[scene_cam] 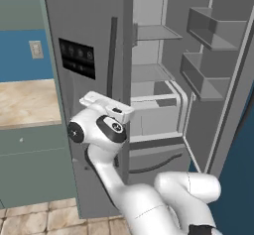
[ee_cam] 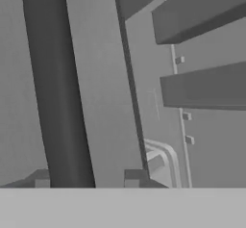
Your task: Retrieve the sausage and cheese from the fridge and place them on the cutting board on the counter.
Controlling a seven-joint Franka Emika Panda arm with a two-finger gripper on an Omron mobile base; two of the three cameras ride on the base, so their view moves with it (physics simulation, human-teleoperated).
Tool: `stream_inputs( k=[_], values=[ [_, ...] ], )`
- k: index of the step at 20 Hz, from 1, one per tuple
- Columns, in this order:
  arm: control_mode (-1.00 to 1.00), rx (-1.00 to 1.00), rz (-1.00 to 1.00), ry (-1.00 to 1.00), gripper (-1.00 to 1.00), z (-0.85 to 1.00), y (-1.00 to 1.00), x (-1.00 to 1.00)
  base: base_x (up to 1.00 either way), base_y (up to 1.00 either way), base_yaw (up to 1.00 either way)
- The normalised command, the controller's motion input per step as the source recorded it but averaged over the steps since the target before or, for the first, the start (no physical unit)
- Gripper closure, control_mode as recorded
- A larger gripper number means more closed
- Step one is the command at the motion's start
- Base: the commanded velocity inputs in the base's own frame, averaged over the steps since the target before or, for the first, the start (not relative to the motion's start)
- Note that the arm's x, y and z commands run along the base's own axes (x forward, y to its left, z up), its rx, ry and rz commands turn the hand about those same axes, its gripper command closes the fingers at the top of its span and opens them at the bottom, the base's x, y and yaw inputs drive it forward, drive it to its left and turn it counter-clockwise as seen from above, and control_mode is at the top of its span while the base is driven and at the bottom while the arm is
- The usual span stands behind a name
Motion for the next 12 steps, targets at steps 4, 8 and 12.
stream_inputs(
  k=[4, 8, 12],
  values=[
    [-1.0, -0.11, -0.31, -0.07, -1.0, -0.16, 1.0, -0.69, 0.0, 0.0, 0.0],
    [-1.0, -0.04, -0.29, 0.0, -1.0, -0.14, 0.45, -0.25, 0.0, 0.0, 0.0],
    [-1.0, 0.0, -0.4, 0.03, -1.0, 0.0, 0.03, -0.4, 0.0, 0.0, 0.0]
  ],
)
